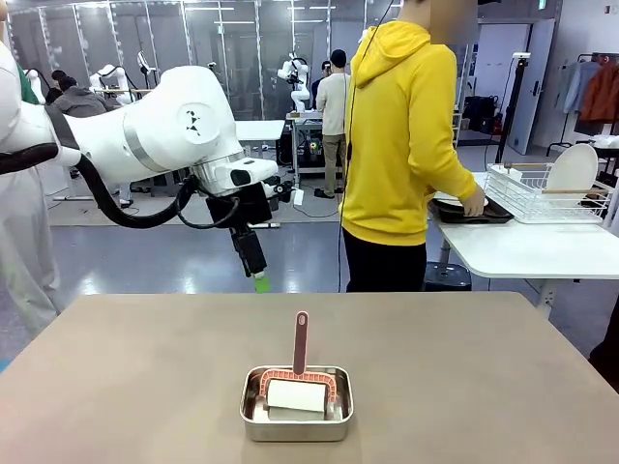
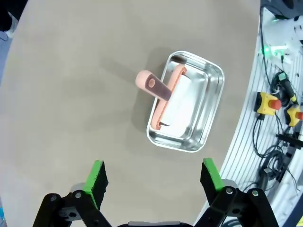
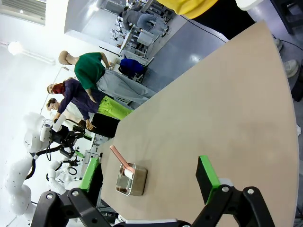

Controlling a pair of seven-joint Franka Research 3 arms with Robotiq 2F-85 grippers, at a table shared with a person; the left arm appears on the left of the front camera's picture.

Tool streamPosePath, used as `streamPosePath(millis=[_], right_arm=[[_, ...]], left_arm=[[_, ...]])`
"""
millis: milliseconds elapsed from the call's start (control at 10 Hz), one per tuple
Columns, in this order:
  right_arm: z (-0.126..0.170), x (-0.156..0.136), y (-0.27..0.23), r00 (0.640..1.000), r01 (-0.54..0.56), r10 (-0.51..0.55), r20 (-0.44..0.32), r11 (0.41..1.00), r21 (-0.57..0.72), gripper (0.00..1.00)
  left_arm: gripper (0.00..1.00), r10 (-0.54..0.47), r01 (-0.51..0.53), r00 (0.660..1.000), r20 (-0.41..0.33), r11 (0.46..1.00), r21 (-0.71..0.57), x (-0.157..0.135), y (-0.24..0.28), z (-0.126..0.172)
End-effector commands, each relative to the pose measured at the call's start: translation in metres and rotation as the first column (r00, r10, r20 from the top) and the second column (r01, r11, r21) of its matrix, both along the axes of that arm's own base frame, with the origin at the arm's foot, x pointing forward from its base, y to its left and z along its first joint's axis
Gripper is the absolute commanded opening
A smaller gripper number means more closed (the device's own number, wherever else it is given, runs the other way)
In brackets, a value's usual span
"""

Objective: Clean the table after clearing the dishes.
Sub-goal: When the right (or left) Handle tray is removed, use the right hand (or left hand) to clean the right (or left) side of the table with the Lint Roller.

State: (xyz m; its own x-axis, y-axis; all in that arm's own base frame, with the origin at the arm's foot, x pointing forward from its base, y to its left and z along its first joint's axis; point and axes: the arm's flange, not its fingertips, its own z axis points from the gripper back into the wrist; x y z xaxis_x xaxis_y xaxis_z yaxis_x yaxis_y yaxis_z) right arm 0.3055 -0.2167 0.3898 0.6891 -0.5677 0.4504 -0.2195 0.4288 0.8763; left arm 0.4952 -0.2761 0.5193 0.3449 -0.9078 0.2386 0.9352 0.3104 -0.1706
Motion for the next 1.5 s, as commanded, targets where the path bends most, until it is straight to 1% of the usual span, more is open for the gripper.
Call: streamPosePath(millis=[0, 200, 300, 400, 500, 600, 700, 900, 1000, 1100, 1200, 1400], right_arm=[[0.003, -0.003, 0.001, 1.000, -0.009, 0.009, 0.001, 1.000, -0.003, 1.00], [0.003, -0.003, 0.001, 1.000, -0.009, 0.009, 0.001, 1.000, -0.003, 1.00], [0.003, -0.003, 0.001, 1.000, -0.009, 0.009, 0.001, 1.000, -0.003, 1.00], [0.003, -0.003, 0.001, 1.000, -0.009, 0.009, 0.001, 1.000, -0.003, 1.00], [0.003, -0.003, 0.001, 1.000, -0.009, 0.009, 0.001, 1.000, -0.003, 1.00], [0.003, -0.003, 0.001, 1.000, -0.009, 0.009, 0.001, 1.000, -0.003, 1.00], [0.003, -0.003, 0.001, 1.000, -0.009, 0.009, 0.001, 1.000, -0.003, 1.00], [0.003, -0.003, 0.001, 1.000, -0.009, 0.009, 0.001, 1.000, -0.003, 1.00], [0.003, -0.003, 0.001, 1.000, -0.009, 0.009, 0.001, 1.000, -0.003, 1.00], [0.003, -0.003, 0.001, 1.000, -0.009, 0.009, 0.001, 1.000, -0.003, 1.00], [0.003, -0.003, 0.001, 1.000, -0.009, 0.009, 0.001, 1.000, -0.003, 1.00], [0.003, -0.003, 0.001, 1.000, -0.009, 0.009, 0.001, 1.000, -0.003, 1.00]], left_arm=[[1.00, 0.041, -0.041, 0.999, 0.001, 0.999, -0.027, 0.001, 0.014, 0.009], [1.00, 0.041, -0.041, 0.999, 0.001, 0.999, -0.027, 0.001, 0.014, 0.009], [1.00, 0.029, -0.029, 1.000, 0.006, 1.000, -0.007, 0.006, 0.014, 0.005], [1.00, -0.095, 0.094, 0.995, 0.004, 0.994, 0.053, 0.012, 0.000, 0.003], [1.00, -0.204, 0.204, 0.979, -0.004, 0.977, 0.064, 0.022, -0.018, 0.001], [1.00, -0.278, 0.278, 0.960, -0.008, 0.958, 0.064, 0.032, -0.032, -0.002], [1.00, -0.317, 0.322, 0.946, -0.066, 0.940, 0.113, 0.045, -0.045, -0.012], [1.00, -0.373, 0.395, 0.914, -0.162, 0.908, 0.141, 0.062, -0.074, -0.029], [1.00, -0.383, 0.415, 0.900, -0.210, 0.898, 0.144, 0.070, -0.086, -0.039], [1.00, -0.420, 0.464, 0.871, -0.256, 0.874, 0.146, 0.075, -0.095, -0.053], [1.00, -0.454, 0.496, 0.851, -0.265, 0.860, 0.119, 0.076, -0.103, -0.061], [1.00, -0.474, 0.518, 0.829, -0.296, 0.851, 0.088, 0.075, -0.112, -0.075]])
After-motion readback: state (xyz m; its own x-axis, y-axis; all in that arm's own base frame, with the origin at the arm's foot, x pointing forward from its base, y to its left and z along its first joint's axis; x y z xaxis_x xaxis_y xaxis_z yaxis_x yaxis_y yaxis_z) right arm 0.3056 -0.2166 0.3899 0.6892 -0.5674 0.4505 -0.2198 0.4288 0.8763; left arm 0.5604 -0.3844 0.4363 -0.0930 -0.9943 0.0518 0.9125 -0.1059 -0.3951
